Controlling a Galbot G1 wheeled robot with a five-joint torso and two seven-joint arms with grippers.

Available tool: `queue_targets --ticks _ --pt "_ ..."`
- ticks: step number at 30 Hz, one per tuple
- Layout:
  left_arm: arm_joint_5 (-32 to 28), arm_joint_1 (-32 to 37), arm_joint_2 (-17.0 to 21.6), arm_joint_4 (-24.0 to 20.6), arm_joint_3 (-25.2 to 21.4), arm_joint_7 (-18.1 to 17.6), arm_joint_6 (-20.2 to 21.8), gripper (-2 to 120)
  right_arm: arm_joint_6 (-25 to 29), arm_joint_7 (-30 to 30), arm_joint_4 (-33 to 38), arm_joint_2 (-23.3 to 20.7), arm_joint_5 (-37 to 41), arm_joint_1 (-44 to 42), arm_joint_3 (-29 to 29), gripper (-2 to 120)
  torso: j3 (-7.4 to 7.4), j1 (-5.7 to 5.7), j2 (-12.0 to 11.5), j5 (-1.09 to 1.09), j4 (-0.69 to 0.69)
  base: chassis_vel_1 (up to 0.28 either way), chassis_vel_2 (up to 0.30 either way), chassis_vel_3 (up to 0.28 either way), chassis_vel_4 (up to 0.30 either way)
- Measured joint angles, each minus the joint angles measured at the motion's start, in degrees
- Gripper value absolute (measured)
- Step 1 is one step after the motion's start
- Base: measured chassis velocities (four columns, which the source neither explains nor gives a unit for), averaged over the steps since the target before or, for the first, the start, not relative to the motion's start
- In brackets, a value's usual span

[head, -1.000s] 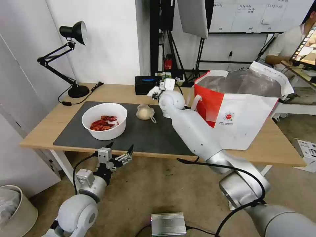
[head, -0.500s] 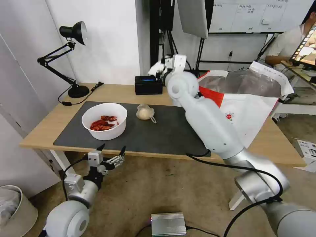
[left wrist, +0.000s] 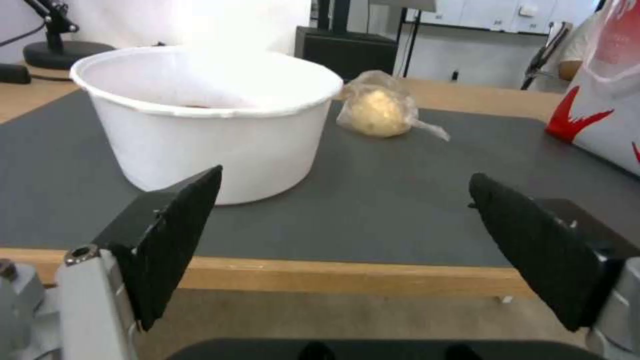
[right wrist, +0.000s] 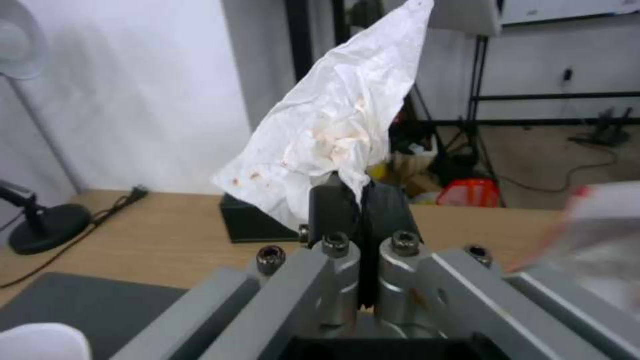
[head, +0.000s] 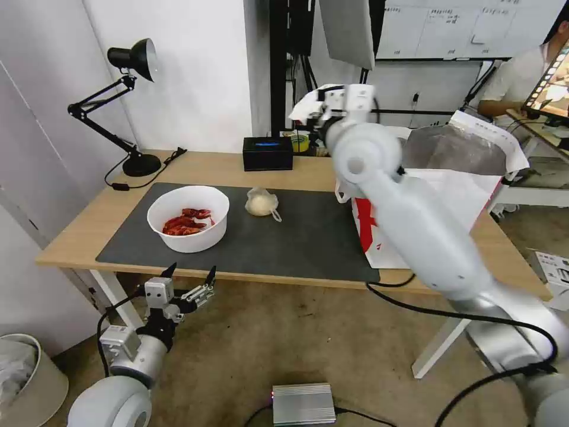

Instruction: Pick up the trash from the table and place it into the takeout bag.

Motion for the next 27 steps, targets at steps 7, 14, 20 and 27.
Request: queue_targets --ticks 7,14,20,27 --pt "1.1 0.1 -0.6 -0.2 1.0 0.0 0.0 100 0.0 0.6 4.1 -6.5 2.1 -4.1 5.0 0 0.00 0.01 0.0 0.00 -0.01 0.000 0.000 0.000 0.000" --pt "1.2 -0.2 -0.2 -0.5 1.4 0.0 0.2 100 0.3 0.7 5.2 -10.6 3.2 -7.5 8.8 0 0.00 0.01 0.0 0.00 -0.01 0.000 0.000 0.000 0.000" --pt "1.1 -0.9 0.3 -0.3 2.1 0.0 0.3 100 0.3 3.6 4.0 -12.3 9.0 -8.2 11.2 0 0.00 0.01 0.0 -0.01 0.00 0.000 0.000 0.000 0.000" --pt "1.0 -1.3 0.5 -0.2 2.3 0.0 0.4 100 0.3 7.5 4.0 -14.8 15.3 -7.8 11.8 0 0.01 0.01 0.0 -0.02 0.00 0.000 0.000 0.000 0.000"
